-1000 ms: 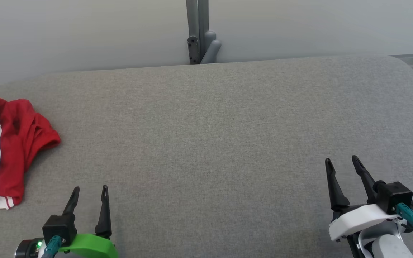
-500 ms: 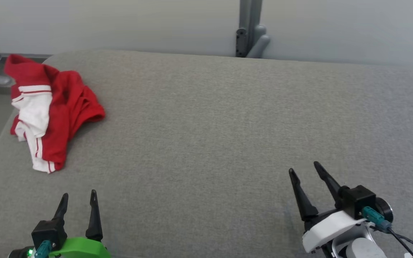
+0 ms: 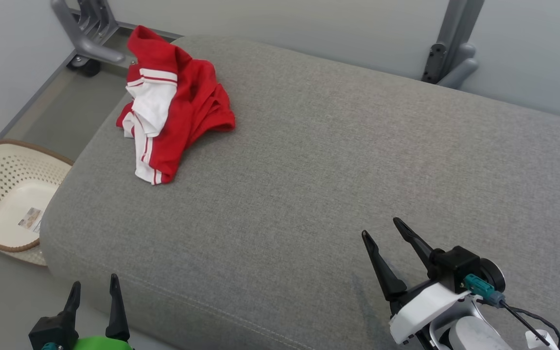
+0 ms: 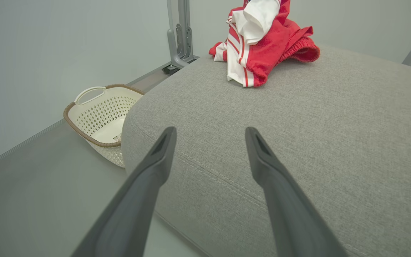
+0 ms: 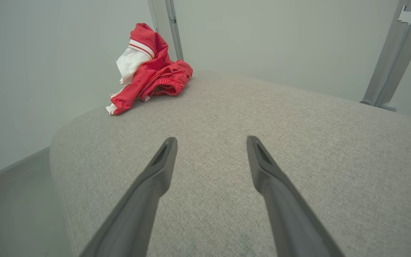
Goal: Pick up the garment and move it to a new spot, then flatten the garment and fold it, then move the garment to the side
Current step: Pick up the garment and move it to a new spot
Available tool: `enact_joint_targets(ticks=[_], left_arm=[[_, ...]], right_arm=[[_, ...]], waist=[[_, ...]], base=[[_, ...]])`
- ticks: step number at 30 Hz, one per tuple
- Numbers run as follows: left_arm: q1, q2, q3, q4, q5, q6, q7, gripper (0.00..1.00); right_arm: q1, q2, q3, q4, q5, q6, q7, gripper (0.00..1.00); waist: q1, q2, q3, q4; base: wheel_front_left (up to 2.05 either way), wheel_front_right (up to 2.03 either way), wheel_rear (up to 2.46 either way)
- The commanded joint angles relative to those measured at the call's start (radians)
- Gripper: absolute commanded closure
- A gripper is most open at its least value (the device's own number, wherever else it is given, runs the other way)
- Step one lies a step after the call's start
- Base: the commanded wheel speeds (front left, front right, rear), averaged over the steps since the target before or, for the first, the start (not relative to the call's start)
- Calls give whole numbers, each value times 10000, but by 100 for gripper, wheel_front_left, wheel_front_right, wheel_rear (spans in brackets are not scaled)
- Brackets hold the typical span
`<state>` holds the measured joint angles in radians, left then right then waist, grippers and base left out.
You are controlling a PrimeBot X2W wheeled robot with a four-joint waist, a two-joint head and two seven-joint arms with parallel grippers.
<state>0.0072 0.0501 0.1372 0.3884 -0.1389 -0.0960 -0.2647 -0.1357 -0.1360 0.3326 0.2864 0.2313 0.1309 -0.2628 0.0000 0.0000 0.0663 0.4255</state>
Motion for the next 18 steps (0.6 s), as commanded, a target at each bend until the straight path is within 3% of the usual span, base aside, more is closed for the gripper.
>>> enact_joint_targets(ticks=[1, 7, 13, 18], left_arm=[[38, 12, -49, -49, -115, 53, 4, 0], [-506, 11, -353, 341, -1432, -213, 3, 0], [-1558, 99, -381, 658, -1388, -359, 3, 0], [-3261, 964, -1000, 811, -1685, -352, 5, 0]], right_arm=[[-98, -102, 3, 68, 47, -3, -32, 0], [-208, -278, -72, 142, 227, -3, -32, 0], [-410, -478, -272, -16, 215, -3, -32, 0], [-764, -680, -417, -260, 79, -3, -32, 0]], waist=[[0, 0, 273, 415], [0, 0, 700, 105], [0, 0, 1313, -321], [0, 0, 2073, -801]], base=[[0, 0, 0], [0, 0, 0], [0, 0, 0], [0, 0, 0]])
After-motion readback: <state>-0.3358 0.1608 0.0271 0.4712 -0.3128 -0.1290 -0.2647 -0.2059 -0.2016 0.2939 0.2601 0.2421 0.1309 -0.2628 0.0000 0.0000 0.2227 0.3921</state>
